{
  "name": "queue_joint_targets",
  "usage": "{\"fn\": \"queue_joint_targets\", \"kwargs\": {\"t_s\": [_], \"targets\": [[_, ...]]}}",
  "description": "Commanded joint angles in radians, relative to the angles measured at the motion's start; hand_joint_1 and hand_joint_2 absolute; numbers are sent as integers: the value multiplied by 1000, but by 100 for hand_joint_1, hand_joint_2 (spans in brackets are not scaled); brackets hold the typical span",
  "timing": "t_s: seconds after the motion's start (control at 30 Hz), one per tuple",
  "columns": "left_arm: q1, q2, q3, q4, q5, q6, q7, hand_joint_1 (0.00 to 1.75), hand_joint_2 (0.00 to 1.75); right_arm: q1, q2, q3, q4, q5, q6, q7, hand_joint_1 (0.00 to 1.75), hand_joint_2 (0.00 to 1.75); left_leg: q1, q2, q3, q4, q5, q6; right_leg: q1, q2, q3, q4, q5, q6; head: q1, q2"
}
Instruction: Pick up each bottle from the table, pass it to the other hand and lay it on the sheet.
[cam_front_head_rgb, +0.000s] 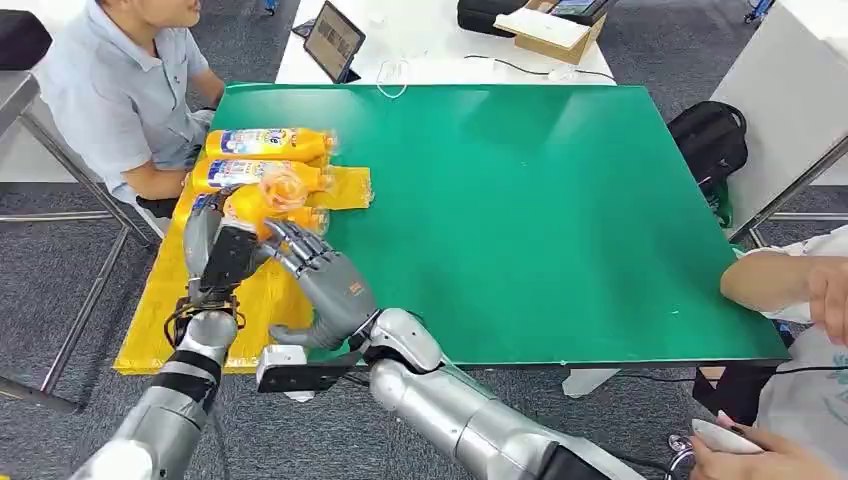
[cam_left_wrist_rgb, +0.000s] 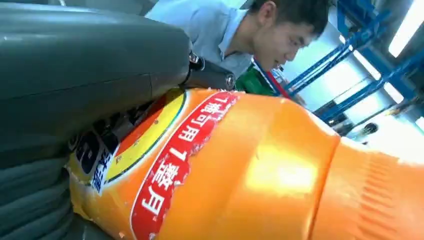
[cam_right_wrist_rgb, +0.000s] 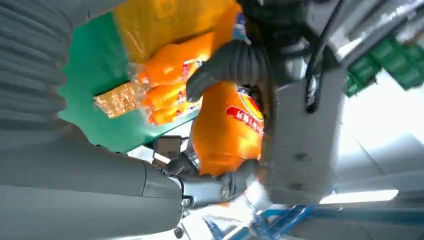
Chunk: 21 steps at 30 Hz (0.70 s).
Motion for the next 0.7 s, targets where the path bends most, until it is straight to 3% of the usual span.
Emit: {"fn": "queue_joint_targets", "kwargs": {"t_s": [0.03,0.23,0.37,0.7], "targets": [[-163,59,-99,349,-164,-28,89,175,175,28,-52,45,-166,74,51,4,0,175,1,-3,5,1,-3,-1,2,-2,6,1,-3,-2,1,0],[-197,70,-162,457,-312,-128,173,175,175,86,-101,60,-326,114,77,15,0,175,1,-3,7,1,-4,-1,1,-2,7,1,-5,-2,0,0],[-210,51,-116,485,-270,-205,183,175,175,99,-111,66,-360,116,100,7,0,175,1,-3,1,0,-1,0,1,-2,2,0,-2,-1,0,0],[-220,60,-125,495,-290,-214,198,175,175,104,-112,69,-372,111,110,-3,0,175,1,-1,4,0,-2,-1,1,0,4,0,-2,-2,0,0]]}}
